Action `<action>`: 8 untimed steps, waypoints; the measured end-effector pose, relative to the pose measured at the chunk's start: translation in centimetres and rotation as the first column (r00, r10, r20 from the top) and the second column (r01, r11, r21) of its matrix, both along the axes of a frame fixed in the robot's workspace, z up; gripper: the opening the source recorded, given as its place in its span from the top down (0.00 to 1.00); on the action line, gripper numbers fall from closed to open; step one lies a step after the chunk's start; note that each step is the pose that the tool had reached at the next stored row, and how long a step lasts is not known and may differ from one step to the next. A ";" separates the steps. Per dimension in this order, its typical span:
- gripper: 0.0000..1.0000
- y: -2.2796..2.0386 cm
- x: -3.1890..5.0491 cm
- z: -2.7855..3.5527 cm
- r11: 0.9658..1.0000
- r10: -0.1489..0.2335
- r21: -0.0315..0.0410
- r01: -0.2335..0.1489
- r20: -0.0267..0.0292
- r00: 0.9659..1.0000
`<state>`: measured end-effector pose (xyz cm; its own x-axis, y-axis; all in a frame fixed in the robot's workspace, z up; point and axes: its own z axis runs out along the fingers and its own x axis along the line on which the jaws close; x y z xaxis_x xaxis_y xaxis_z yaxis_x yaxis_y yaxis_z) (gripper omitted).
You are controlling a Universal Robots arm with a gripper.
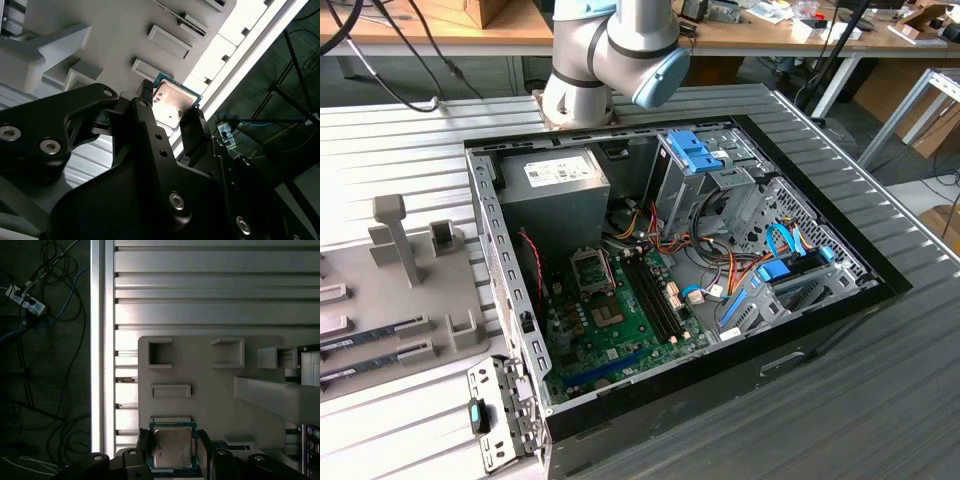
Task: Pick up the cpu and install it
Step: 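Pick up the cpu and move it towards the insertion slot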
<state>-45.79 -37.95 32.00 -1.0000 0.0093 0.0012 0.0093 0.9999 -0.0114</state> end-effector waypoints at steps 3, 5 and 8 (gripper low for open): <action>0.53 0.00 0.00 0.41 1.000 0.000 0.000 0.000 0.000 1.000; 0.53 0.00 0.00 0.68 1.000 0.000 0.001 0.000 0.000 1.000; 0.53 0.00 0.00 1.06 1.000 0.000 0.001 0.000 0.000 1.000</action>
<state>-45.79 -37.95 33.06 -1.0000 0.0094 0.0012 0.0093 0.9999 -0.0102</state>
